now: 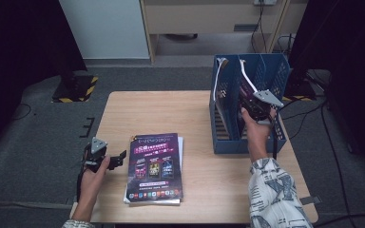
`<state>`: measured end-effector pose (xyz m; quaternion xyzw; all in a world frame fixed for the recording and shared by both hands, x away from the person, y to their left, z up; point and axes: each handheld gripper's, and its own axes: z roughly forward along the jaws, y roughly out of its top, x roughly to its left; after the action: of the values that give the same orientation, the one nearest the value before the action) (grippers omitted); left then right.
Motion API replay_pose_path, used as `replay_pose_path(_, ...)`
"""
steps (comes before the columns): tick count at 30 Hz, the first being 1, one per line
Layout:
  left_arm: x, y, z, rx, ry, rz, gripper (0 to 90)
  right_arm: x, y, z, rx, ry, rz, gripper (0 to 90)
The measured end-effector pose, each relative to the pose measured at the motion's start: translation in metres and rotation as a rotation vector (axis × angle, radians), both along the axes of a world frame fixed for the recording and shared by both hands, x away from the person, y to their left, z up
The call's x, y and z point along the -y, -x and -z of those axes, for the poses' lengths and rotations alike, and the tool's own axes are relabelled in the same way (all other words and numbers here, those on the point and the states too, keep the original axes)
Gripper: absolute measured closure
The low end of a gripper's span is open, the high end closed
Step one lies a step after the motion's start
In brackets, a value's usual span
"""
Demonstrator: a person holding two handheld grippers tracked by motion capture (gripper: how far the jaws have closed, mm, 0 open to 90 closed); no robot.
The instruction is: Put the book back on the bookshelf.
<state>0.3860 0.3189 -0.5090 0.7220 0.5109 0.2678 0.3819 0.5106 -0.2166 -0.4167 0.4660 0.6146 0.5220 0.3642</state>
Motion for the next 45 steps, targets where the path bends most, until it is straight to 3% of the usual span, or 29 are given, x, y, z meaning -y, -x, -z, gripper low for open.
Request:
replay_pose_path(6,0.000,0.000,0.000,0.002,0.002,-0.001,5.7,0.000,0.000,-0.002,0.011,0.050,0.036,82.7)
replay_pose_path(11,0.000,0.000,0.000,0.000,0.004,0.001,5.7,0.004,-0.003,-0.002,0.025,0.032,0.087,82.8)
replay_pose_path(18,-0.001,0.000,-0.001,0.001,0.010,-0.002,5.8,0.005,-0.007,-0.007,0.072,0.058,0.148,82.8)
replay_pose_path(24,-0.002,0.000,-0.001,0.004,0.013,-0.002,5.7,0.001,-0.010,0.003,0.063,0.085,0.149,82.7)
replay_pose_path(30,-0.002,0.000,-0.002,0.007,0.013,-0.004,5.7,-0.009,-0.004,0.000,0.038,0.165,0.113,81.8)
replay_pose_path(32,-0.002,0.000,-0.002,0.006,0.008,-0.002,5.7,-0.012,-0.002,0.000,0.035,0.165,0.108,81.2)
replay_pose_path(37,-0.002,0.000,-0.002,0.007,0.013,-0.004,5.7,-0.017,0.002,0.000,0.029,0.153,0.091,73.4)
replay_pose_path(42,-0.003,0.001,-0.002,0.003,0.037,-0.008,5.8,-0.015,0.006,-0.002,0.019,0.098,0.075,55.9)
replay_pose_path(45,-0.005,0.002,-0.004,0.012,0.042,-0.016,5.7,-0.015,0.010,-0.003,0.003,0.091,0.060,45.3)
